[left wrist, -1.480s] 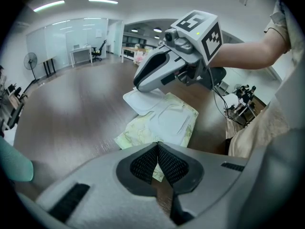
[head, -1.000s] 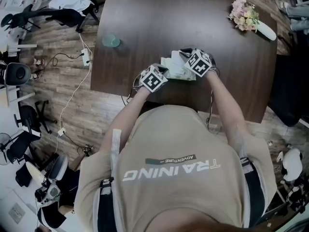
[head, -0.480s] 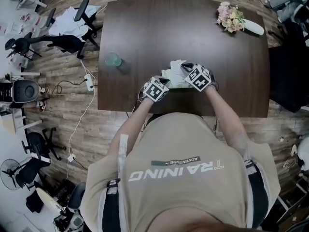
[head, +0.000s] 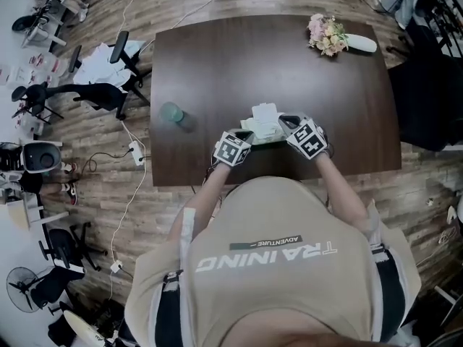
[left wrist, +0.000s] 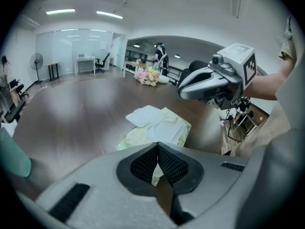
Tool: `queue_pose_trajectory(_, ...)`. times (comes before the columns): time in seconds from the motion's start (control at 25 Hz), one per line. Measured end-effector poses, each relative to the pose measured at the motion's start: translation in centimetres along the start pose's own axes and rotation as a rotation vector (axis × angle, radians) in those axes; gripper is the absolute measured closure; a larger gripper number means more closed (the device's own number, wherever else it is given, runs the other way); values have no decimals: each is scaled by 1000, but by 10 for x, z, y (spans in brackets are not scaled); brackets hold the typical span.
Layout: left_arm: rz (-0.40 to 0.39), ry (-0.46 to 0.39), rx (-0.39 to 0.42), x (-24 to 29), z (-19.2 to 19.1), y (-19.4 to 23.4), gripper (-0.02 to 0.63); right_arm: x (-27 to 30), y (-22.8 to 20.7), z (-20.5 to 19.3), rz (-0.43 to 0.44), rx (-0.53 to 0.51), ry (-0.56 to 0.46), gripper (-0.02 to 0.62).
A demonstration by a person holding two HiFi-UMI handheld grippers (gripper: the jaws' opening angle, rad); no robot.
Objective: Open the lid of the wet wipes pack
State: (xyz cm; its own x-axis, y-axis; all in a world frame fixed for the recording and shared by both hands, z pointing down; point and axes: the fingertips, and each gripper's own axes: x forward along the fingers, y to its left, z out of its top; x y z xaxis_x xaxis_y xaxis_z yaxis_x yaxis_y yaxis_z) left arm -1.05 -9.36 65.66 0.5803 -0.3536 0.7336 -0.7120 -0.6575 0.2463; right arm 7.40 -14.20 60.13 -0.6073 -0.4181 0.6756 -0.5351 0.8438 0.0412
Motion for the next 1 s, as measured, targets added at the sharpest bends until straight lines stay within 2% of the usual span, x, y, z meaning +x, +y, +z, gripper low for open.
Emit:
queue_pose_trajectory(0.2, 14, -107, 31, -32, 33, -10, 597, -30, 5, 16, -25, 68, -85, 580)
queue_pose_trajectory(0.36, 31, -225, 47, -65, 65, -15, 597, -55, 0, 38, -67, 104, -186, 580)
queue_pose_trajectory(0.64, 56, -359, 20, -104, 97, -12, 597, -83, -7, 68, -119, 84, -288, 581)
queue_pose_trajectory(0.8, 71, -435, 47, -127, 125, -15, 597, -103, -6, 93, -140, 86, -359, 581)
queue_pose_trajectory(1.0, 59, -530, 51, -148, 153, -27, 597, -124, -3, 112, -191, 29, -402, 581)
